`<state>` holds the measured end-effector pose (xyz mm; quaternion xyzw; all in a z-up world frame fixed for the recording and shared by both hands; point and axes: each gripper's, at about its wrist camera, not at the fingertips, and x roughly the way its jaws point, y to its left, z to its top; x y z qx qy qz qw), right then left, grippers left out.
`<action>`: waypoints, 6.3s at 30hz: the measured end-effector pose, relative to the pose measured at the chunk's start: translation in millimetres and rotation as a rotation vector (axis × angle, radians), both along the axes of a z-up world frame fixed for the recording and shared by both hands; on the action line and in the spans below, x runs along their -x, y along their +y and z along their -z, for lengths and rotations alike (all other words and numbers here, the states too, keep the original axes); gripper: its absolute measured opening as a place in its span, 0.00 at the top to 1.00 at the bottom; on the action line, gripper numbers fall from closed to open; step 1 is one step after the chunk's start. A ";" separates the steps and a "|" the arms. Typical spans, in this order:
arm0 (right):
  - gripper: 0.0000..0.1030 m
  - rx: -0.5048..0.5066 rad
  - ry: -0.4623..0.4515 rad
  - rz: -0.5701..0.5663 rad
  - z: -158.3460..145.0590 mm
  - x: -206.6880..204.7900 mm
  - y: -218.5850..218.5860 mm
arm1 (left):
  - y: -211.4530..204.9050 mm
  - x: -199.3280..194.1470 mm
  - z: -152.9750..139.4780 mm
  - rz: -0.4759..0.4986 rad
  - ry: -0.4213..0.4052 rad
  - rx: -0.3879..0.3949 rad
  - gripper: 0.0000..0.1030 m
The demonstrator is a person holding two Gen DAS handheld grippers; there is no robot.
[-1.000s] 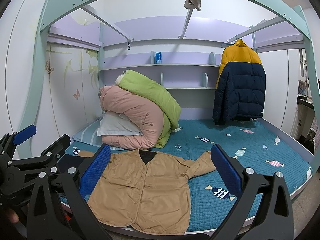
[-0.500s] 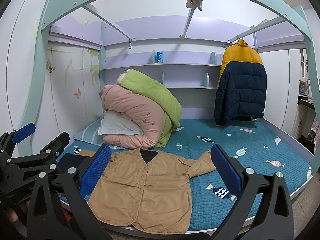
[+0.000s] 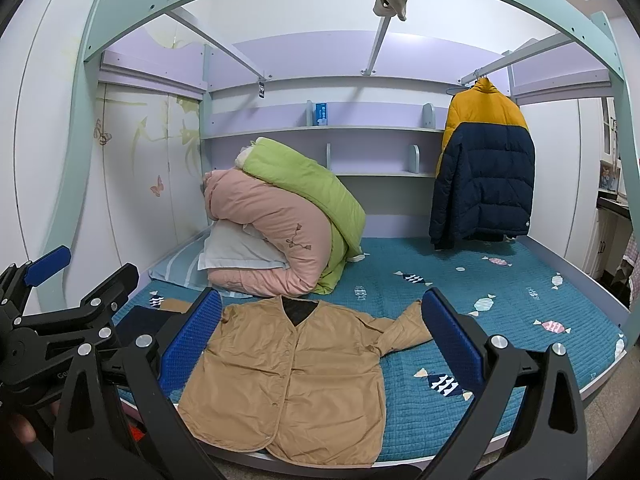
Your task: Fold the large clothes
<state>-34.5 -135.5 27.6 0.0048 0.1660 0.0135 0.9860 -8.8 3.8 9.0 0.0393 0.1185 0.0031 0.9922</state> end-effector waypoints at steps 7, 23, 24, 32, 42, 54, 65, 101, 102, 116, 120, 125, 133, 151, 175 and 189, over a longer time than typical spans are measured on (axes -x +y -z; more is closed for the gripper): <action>0.06 -0.008 0.004 -0.013 0.2 -1.8 4.2 | 0.6 0.1 -0.1 0.000 0.000 0.000 0.05; 0.06 -0.019 0.014 -0.026 3.1 -4.5 9.4 | 1.1 0.3 1.1 0.001 -0.001 0.000 0.05; 0.06 -0.019 0.013 -0.025 3.2 -4.2 8.8 | 1.3 0.3 1.2 0.000 0.000 -0.001 0.05; 0.06 -0.025 0.023 -0.029 5.4 -5.8 10.9 | 2.7 0.3 1.9 0.000 0.001 0.000 0.05; 0.06 -0.026 0.026 -0.029 6.5 -7.0 10.3 | 2.9 0.2 1.9 0.000 0.001 -0.001 0.05; 0.06 -0.035 0.045 -0.034 16.5 -11.3 7.1 | 20.1 -2.1 15.1 -0.008 0.018 0.001 0.05; 0.06 -0.060 0.124 -0.042 42.0 -51.8 1.8 | 27.3 -43.4 42.0 -0.037 0.118 -0.021 0.05; 0.06 0.017 0.563 -0.195 326.0 -375.4 121.3 | 370.2 -466.8 289.2 -0.429 0.868 0.369 0.05; 0.06 0.015 0.567 -0.207 331.0 -379.9 127.1 | 377.2 -476.8 298.0 -0.450 0.886 0.387 0.05; 0.06 0.010 0.618 -0.244 364.1 -412.2 158.0 | 392.2 -543.4 372.7 -0.510 1.059 0.258 0.42; 0.06 0.025 0.609 -0.269 365.3 -420.1 170.6 | 392.9 -539.1 371.8 -0.461 1.027 0.286 0.89; 0.08 0.031 0.597 -0.306 364.8 -430.3 192.1 | 408.2 -498.8 323.7 -0.430 0.810 0.432 0.94; 0.76 0.093 0.695 -0.488 391.3 -443.8 254.3 | 359.3 -404.7 204.9 -0.237 0.544 0.406 0.94; 0.76 -0.315 0.508 -0.163 301.6 -407.1 -50.7 | 44.9 -439.4 170.8 0.271 0.601 0.329 0.95; 0.34 -0.237 0.843 0.340 373.9 -558.7 -265.6 | -149.1 -468.0 381.4 0.457 0.999 -0.077 0.28; 0.89 -0.668 0.539 0.390 367.5 -410.0 -362.0 | -154.0 -471.5 391.3 0.412 1.013 -0.086 0.28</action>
